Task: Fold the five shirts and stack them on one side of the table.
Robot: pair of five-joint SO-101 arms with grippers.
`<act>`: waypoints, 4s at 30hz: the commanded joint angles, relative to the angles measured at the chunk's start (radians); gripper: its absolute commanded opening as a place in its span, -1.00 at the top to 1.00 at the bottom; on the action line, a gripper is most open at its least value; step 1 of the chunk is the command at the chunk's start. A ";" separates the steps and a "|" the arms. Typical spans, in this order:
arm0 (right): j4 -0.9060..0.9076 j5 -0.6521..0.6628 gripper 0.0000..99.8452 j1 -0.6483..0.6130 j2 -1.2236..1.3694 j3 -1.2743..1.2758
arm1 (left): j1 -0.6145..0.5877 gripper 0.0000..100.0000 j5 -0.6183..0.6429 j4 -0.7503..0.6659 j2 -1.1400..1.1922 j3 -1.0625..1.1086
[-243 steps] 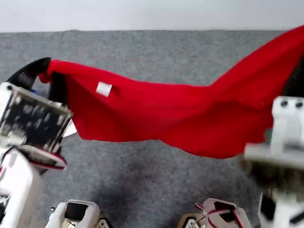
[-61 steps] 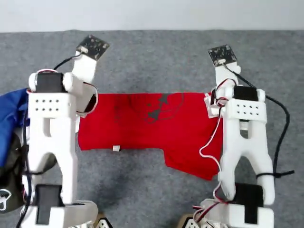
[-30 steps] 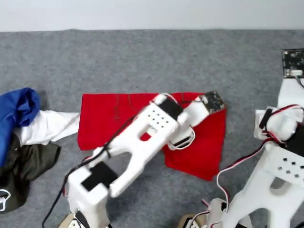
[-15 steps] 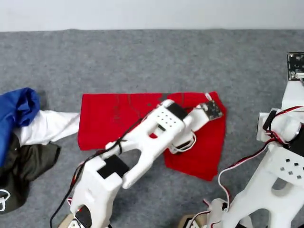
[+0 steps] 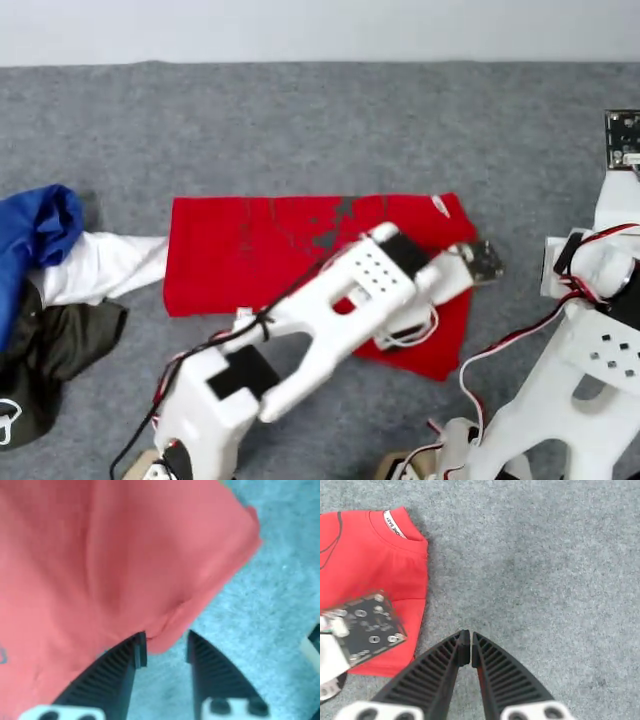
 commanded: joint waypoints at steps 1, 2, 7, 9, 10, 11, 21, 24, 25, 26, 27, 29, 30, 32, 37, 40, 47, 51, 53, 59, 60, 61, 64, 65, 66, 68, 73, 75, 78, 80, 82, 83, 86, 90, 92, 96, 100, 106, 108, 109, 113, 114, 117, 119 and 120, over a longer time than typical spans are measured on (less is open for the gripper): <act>0.002 0.011 0.95 0.007 -0.025 -0.055 | 0.009 0.63 0.000 0.014 0.032 -0.033; 0.002 0.011 0.95 0.007 -0.025 -0.055 | 0.009 0.63 -0.002 0.014 0.043 -0.039; 0.002 0.009 0.95 0.008 -0.025 -0.052 | 0.015 0.62 -0.026 0.020 0.058 -0.068; 0.002 0.009 0.95 0.007 -0.025 -0.052 | 0.018 0.62 -0.026 0.018 0.061 -0.076; 0.002 0.009 0.95 0.007 -0.025 -0.052 | 0.020 0.62 -0.028 0.014 0.063 -0.076; 0.002 0.009 0.95 0.007 -0.025 -0.052 | 0.020 0.62 -0.029 0.012 0.063 -0.076; 0.002 0.008 0.95 0.007 -0.022 -0.051 | 0.020 0.62 -0.061 0.012 0.158 -0.097; 0.002 0.008 0.95 0.007 -0.024 -0.051 | 0.015 0.63 -0.057 0.023 0.233 -0.151; 0.002 0.008 0.95 0.007 -0.024 -0.051 | 0.014 0.63 -0.057 0.034 0.249 -0.176; 0.002 0.008 0.95 0.007 -0.024 -0.051 | 0.014 0.63 -0.055 0.044 0.267 -0.206; 0.002 0.008 0.95 0.007 -0.024 -0.051 | 0.014 0.63 -0.054 0.058 0.281 -0.232; 0.002 0.008 0.95 0.007 -0.024 -0.051 | 0.014 0.64 -0.044 0.066 0.307 -0.275; 0.002 0.008 0.95 0.007 -0.024 -0.051 | 0.014 0.66 -0.034 0.066 0.321 -0.294; 0.002 0.008 0.95 0.007 -0.024 -0.051 | 0.014 0.73 -0.026 0.069 0.344 -0.329; 0.002 0.008 0.95 0.007 -0.024 -0.051 | 0.018 0.95 -0.028 0.069 0.370 -0.383; -0.001 0.008 0.95 0.007 -0.024 -0.051 | 0.018 0.99 -0.028 0.087 0.353 -0.418; -0.007 0.008 0.95 0.007 -0.024 -0.051 | -0.014 0.99 -0.025 0.170 0.307 -0.595; -0.007 0.008 0.95 0.007 -0.022 -0.051 | -0.092 0.99 -0.023 0.172 0.313 -0.670; -0.007 0.008 0.95 0.007 -0.021 -0.051 | -0.130 0.99 -0.021 0.167 0.313 -0.685; -0.008 0.008 0.95 0.005 -0.015 -0.051 | -0.203 0.99 -0.020 0.137 0.316 -0.690; -0.008 0.008 0.95 0.005 -0.015 -0.051 | -0.209 0.99 -0.020 0.124 0.318 -0.690; -0.008 0.008 0.95 0.001 -0.015 -0.051 | -0.213 0.98 -0.018 0.117 0.328 -0.696; -0.005 0.008 0.95 -0.018 -0.015 -0.051 | -0.230 0.94 -0.018 0.095 0.365 -0.699; -0.005 0.008 0.95 -0.024 -0.015 -0.051 | -0.233 0.90 -0.018 0.091 0.379 -0.699; -0.005 0.008 0.95 -0.028 -0.015 -0.051 | -0.245 0.85 -0.017 0.091 0.394 -0.699; -0.004 0.008 0.95 -0.031 -0.015 -0.051 | -0.264 0.78 0.017 0.081 0.420 -0.708; 0.002 0.008 0.95 -0.031 -0.015 -0.049 | -0.321 0.68 0.046 0.077 0.471 -0.800; 0.002 0.008 0.95 -0.031 -0.015 -0.049 | -0.333 0.64 0.046 0.081 0.491 -0.848; 0.002 0.008 0.95 -0.031 -0.015 -0.049 | -0.344 0.62 0.046 0.091 0.517 -0.900; 0.002 0.008 0.95 -0.031 -0.015 -0.049 | -0.345 0.62 0.046 0.100 0.531 -0.921; 0.002 0.008 0.95 -0.031 -0.015 -0.049 | -0.342 0.61 0.046 0.121 0.535 -0.941; 0.002 0.008 0.95 -0.031 -0.015 -0.049 | -0.339 0.61 0.046 0.129 0.537 -0.951; 0.002 0.008 0.95 -0.031 -0.015 -0.049 | -0.338 0.61 0.046 0.135 0.540 -0.969; 0.002 0.008 0.95 -0.031 -0.013 -0.049 | -0.338 0.61 0.046 0.132 0.542 -0.967; 0.002 0.008 0.95 -0.031 -0.013 -0.048 | -0.336 0.61 0.049 0.129 0.543 -0.963; 0.002 0.008 0.95 -0.031 -0.013 -0.048 | -0.316 0.62 0.049 0.132 0.601 -0.938; -0.002 0.008 0.95 -0.031 -0.013 -0.026 | -0.304 0.63 0.049 0.172 0.640 -0.998; 0.001 0.008 0.95 -0.031 -0.018 -0.023 | -0.298 0.65 0.052 0.199 0.582 -1.081; 0.001 0.008 0.95 -0.031 -0.018 -0.023 | -0.295 0.66 0.052 0.199 0.534 -1.079; 0.001 0.008 0.95 -0.031 -0.018 -0.023 | -0.290 0.66 0.052 0.199 0.509 -1.079; -0.004 0.008 0.95 -0.035 -0.013 -0.021 | -0.296 0.66 0.052 0.201 0.410 -1.078; -0.007 0.009 0.95 -0.050 -0.012 -0.021 | -0.299 0.66 0.052 0.201 0.388 -1.078; -0.004 0.011 0.95 -0.133 0.002 -0.020 | -0.341 0.66 0.052 0.201 0.315 -1.033; 0.002 0.009 0.96 -0.203 0.038 -0.017 | -0.382 0.66 0.054 0.201 0.253 -0.972; 0.004 0.009 0.96 -0.236 0.059 -0.017 | -0.408 0.67 0.054 0.201 0.218 -0.934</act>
